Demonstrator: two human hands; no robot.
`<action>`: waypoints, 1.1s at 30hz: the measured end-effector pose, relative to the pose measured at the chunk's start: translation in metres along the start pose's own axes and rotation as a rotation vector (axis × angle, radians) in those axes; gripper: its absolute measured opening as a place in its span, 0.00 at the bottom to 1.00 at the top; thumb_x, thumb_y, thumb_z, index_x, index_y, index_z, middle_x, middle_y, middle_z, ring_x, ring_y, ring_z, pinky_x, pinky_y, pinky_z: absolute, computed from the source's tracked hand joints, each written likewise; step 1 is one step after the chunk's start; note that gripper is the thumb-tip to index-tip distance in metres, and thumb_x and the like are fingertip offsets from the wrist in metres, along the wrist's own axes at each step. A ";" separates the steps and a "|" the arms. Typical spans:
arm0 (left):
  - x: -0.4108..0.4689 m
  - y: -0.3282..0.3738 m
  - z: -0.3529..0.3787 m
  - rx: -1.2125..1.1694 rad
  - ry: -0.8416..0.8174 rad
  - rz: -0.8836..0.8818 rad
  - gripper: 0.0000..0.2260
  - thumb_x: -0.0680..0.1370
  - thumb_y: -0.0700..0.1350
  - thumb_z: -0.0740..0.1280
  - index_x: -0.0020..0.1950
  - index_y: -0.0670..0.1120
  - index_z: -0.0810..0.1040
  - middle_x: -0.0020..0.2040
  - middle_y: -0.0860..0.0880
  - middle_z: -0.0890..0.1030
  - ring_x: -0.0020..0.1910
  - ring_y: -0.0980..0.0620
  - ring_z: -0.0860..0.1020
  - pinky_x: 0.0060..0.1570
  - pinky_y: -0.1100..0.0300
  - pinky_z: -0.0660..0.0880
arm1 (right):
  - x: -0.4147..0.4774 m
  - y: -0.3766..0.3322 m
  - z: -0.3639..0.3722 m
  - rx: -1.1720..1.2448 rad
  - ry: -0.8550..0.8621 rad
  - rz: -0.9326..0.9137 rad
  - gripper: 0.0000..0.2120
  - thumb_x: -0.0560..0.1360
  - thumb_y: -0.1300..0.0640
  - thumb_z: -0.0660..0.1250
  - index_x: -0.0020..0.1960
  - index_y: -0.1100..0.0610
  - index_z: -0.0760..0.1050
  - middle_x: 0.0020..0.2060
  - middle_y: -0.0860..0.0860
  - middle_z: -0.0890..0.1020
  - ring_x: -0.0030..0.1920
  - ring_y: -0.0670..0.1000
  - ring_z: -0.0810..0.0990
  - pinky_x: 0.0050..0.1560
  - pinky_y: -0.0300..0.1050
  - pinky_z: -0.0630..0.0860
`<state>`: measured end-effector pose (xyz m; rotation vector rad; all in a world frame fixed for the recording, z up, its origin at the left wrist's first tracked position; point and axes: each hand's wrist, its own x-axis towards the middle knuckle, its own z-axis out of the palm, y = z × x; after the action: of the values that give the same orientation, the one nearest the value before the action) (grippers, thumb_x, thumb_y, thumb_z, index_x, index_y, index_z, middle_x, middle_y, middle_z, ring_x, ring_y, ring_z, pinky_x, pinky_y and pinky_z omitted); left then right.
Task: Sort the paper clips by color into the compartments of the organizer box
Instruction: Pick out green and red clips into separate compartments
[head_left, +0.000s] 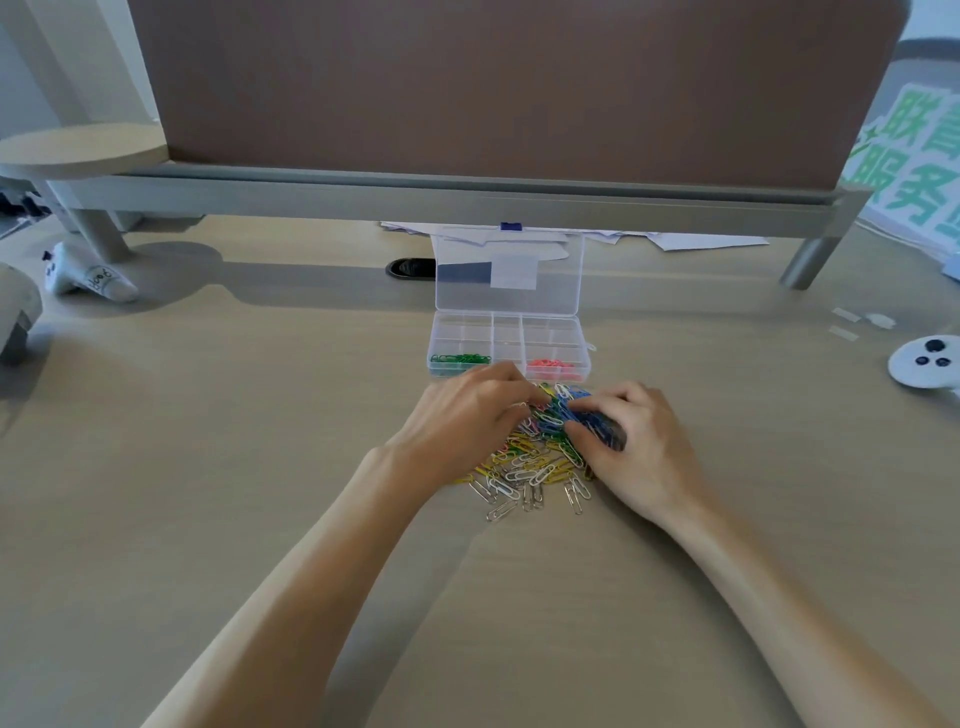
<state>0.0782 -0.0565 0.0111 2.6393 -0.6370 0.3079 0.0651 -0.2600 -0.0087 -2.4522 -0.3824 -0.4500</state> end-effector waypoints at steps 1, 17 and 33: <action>0.000 0.000 0.000 0.016 -0.011 0.011 0.12 0.80 0.49 0.62 0.61 0.59 0.79 0.55 0.59 0.76 0.53 0.58 0.74 0.38 0.60 0.66 | -0.001 -0.001 0.000 -0.016 -0.010 -0.019 0.09 0.73 0.50 0.71 0.53 0.48 0.82 0.45 0.43 0.75 0.51 0.49 0.73 0.50 0.45 0.71; -0.003 -0.008 -0.008 0.065 0.051 0.005 0.11 0.80 0.56 0.62 0.59 0.57 0.78 0.50 0.58 0.80 0.54 0.57 0.74 0.36 0.58 0.68 | 0.002 -0.003 0.004 -0.009 0.030 -0.043 0.07 0.74 0.53 0.71 0.51 0.50 0.83 0.46 0.46 0.77 0.52 0.50 0.74 0.51 0.49 0.74; -0.001 -0.007 -0.005 0.071 0.093 0.059 0.05 0.77 0.48 0.68 0.47 0.50 0.82 0.45 0.54 0.77 0.49 0.53 0.71 0.36 0.52 0.74 | 0.012 0.001 0.011 -0.004 0.012 -0.112 0.02 0.76 0.59 0.68 0.46 0.56 0.79 0.44 0.48 0.79 0.50 0.51 0.73 0.51 0.51 0.73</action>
<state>0.0802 -0.0482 0.0131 2.6590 -0.6868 0.4757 0.0787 -0.2520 -0.0126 -2.4395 -0.5159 -0.5131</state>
